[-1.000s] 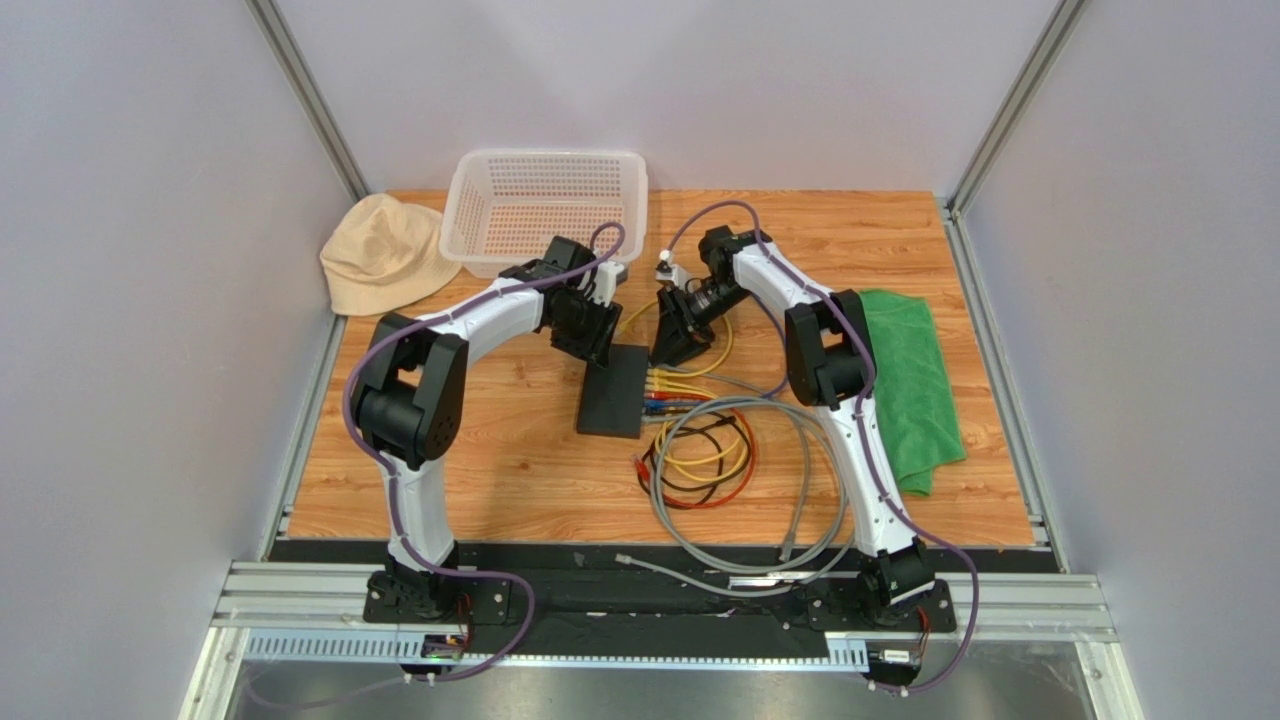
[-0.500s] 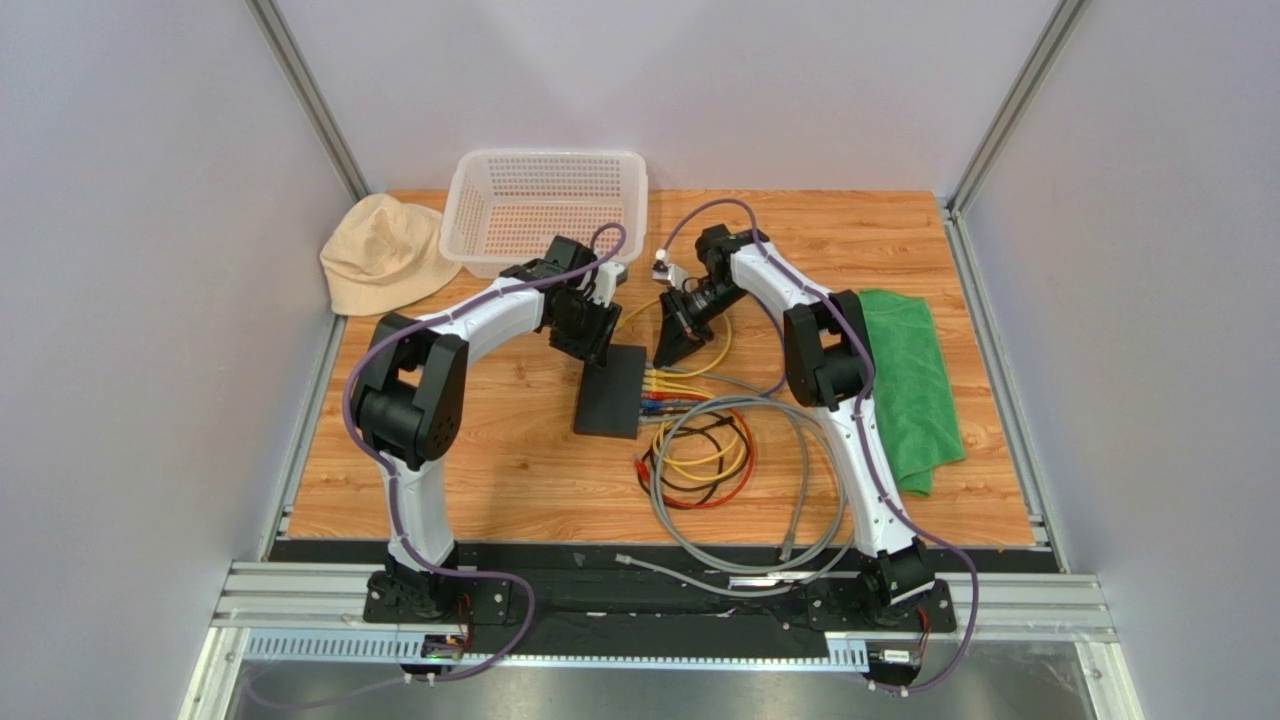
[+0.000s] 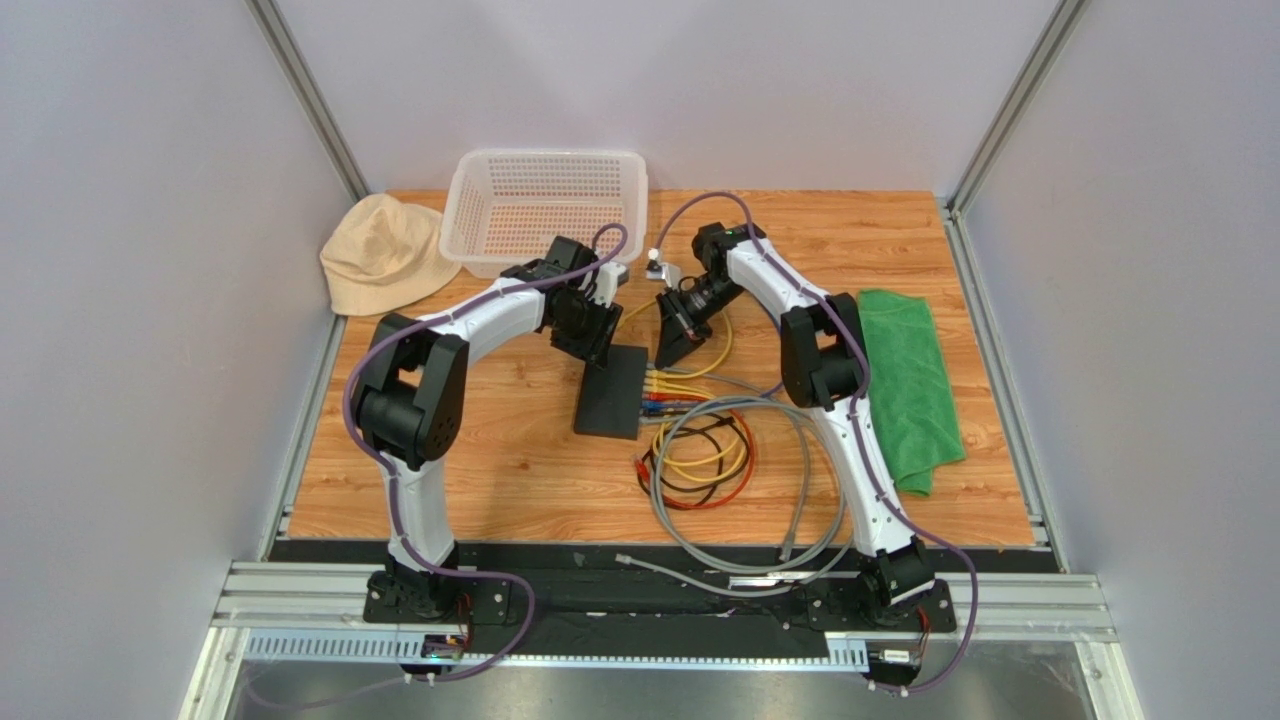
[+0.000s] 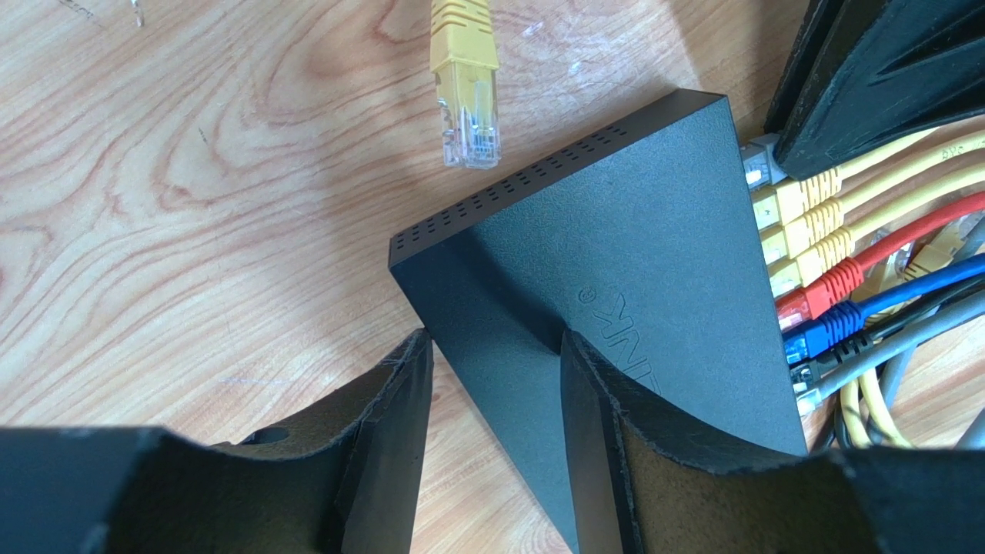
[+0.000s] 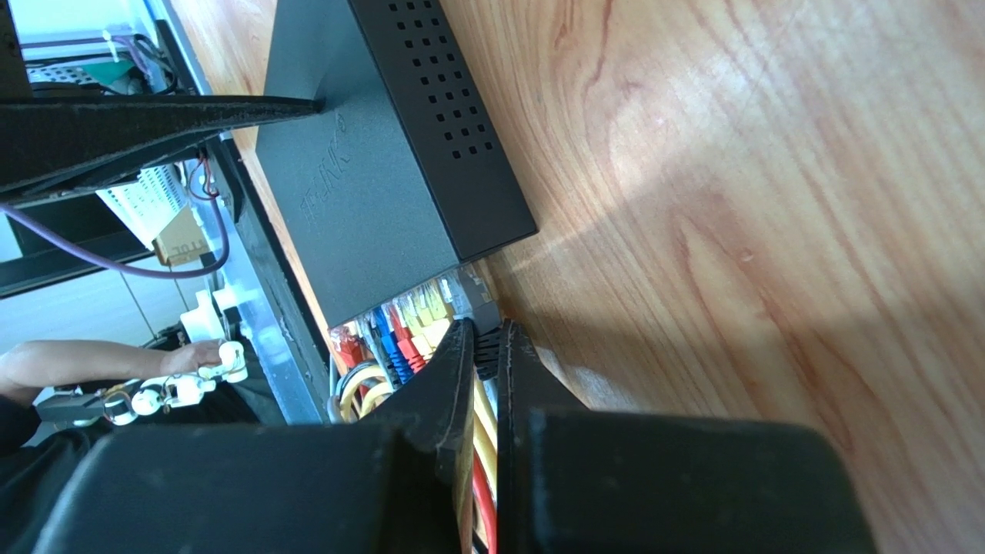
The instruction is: Pull the plug from the switch port
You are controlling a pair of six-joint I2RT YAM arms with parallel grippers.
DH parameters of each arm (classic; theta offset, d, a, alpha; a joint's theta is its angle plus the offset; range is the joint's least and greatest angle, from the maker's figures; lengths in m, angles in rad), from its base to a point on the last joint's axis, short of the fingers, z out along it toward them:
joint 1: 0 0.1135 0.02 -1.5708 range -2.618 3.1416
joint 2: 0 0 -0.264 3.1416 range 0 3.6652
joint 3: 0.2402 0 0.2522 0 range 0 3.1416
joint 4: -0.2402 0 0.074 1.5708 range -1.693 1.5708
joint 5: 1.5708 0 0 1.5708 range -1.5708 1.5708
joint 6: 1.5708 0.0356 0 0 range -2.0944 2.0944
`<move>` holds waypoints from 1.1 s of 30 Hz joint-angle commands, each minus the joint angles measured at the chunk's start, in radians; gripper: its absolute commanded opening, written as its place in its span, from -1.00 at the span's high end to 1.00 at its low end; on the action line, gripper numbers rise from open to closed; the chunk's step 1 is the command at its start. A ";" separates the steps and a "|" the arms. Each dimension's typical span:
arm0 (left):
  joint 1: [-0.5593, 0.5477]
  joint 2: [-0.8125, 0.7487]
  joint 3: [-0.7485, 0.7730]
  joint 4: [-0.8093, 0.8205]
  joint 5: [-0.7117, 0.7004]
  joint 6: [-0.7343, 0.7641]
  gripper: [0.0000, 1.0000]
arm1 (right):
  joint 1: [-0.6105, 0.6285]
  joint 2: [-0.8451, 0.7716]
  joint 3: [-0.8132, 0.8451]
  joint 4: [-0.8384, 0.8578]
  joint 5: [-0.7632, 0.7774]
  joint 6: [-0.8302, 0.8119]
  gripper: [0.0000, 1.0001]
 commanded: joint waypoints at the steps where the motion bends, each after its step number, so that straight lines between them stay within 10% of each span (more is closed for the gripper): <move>1: -0.023 0.034 -0.022 -0.008 -0.018 0.038 -0.01 | -0.025 0.049 -0.042 -0.162 0.082 -0.109 0.93; 13: -0.025 0.034 -0.022 -0.005 -0.006 0.039 -0.01 | -0.019 0.054 -0.002 -0.074 0.005 -0.054 -0.02; 33: -0.035 0.044 -0.011 -0.013 0.005 0.047 -0.01 | 0.032 0.114 -0.010 0.124 0.003 0.120 -0.02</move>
